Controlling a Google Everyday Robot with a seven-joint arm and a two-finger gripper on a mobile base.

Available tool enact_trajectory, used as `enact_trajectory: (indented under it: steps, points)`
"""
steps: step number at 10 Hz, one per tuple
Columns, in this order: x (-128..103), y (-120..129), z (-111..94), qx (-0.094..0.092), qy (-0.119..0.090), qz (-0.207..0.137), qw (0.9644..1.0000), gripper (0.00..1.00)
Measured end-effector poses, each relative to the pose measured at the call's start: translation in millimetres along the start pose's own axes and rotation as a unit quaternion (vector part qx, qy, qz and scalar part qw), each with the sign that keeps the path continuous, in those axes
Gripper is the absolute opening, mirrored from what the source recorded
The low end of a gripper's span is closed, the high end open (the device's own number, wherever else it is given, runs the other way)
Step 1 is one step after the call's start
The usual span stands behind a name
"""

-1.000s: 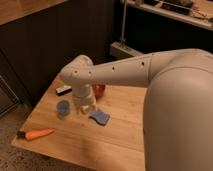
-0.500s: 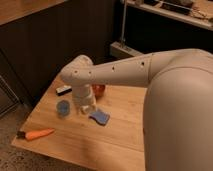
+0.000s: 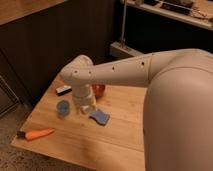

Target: Place the bottle in the ceramic bowl

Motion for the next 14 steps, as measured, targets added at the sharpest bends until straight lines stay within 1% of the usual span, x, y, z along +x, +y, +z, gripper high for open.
enact_trajectory:
  steps: [11,12,14]
  points:
    - [0,0,0,0.0,0.0,0.0,1.0,0.65]
    - [-3,0,-1,0.004,0.0,0.0,1.0,0.65]
    - [-25,5,-2,0.004,-0.008,-0.007,0.9999,0.65]
